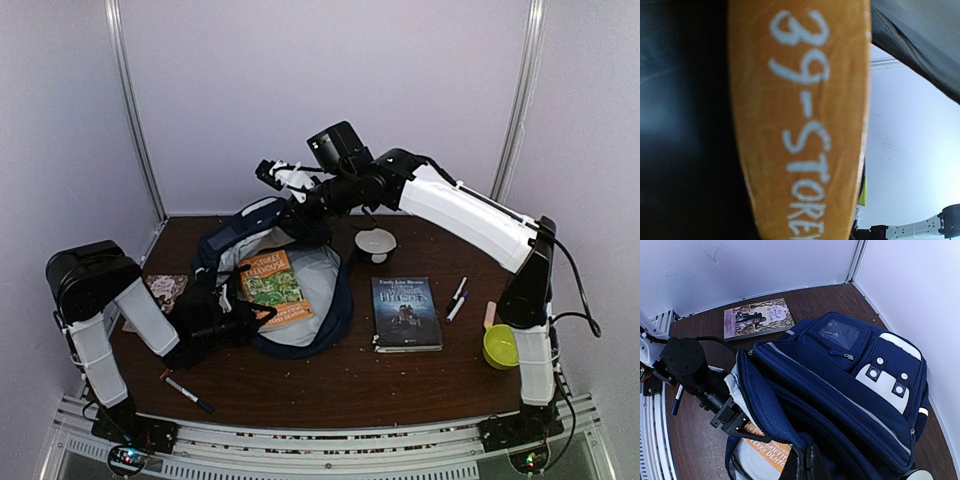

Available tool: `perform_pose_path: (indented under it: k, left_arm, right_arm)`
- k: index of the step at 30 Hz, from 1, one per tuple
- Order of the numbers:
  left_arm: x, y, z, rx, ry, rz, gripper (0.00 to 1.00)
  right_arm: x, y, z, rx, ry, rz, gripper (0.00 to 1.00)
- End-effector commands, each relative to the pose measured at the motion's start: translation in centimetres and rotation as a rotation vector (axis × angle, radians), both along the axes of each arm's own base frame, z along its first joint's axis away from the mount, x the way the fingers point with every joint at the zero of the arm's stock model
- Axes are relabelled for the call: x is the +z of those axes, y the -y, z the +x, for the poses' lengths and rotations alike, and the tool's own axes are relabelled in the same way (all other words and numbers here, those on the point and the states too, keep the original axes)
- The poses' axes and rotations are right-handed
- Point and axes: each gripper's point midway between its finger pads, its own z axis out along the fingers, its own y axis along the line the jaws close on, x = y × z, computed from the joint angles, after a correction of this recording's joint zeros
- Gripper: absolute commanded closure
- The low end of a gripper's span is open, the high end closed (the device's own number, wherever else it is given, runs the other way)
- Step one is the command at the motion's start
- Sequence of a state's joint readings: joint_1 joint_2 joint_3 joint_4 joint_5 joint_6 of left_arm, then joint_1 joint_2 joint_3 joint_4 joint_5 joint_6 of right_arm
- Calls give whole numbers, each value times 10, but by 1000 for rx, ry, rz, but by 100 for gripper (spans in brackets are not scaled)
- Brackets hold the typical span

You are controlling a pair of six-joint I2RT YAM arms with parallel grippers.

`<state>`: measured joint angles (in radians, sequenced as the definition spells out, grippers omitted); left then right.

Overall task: Pack the student bag
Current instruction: Place the book in the largest pocket of the bag.

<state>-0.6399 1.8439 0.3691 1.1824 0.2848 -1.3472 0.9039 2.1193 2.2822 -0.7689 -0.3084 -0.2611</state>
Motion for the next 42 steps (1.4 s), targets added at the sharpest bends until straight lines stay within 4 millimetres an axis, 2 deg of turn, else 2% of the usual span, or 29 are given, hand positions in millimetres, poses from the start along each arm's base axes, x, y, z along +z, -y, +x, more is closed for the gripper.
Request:
perform_pose_path:
  k: [1,3,6,9,14,17,19,21,23,30,35,39,42]
  left_arm:
    - [25,-9,39,80,82,-92,100]
    - [19,-11,45,91,60,-84,98]
    - [13,-11,48,95,33,-57,74]
    - [12,-12,43,84,16,-48,59]
    - [16,-14,27,62,-18,-22,45]
    - [19,-15,14,47,-44,9,42]
    - [13,-18,3,39,-105,56,41]
    - [5,-25,-8,47,-178,114,39]
    - [7,-33,-15,66,-197,171,37]
    - [25,-64,-37,79,-263,387,31]
    - [23,-86,-70,24,-301,518,30]
    - [41,-100,-95,-30,-239,579,34]
    - [77,-103,-95,-76,-40,600,41]
  right_arm:
    - [64,-2,-24,56,64,147,100]
    - [62,-3,-24,56,61,145,100]
    - [59,-3,-23,53,63,137,100]
    - [57,-3,-20,45,71,126,100]
    - [53,-4,-16,36,74,119,100]
    - [50,-5,-13,31,70,116,100]
    - [50,-5,-13,30,71,117,100]
    - [50,-5,-11,28,72,119,100]
    - [51,-4,-9,25,74,120,100]
    - [48,-4,-4,18,65,122,100]
    - [49,-4,-3,18,62,123,100]
    - [45,-4,-3,23,60,113,100]
    - [41,-3,-3,25,52,105,100]
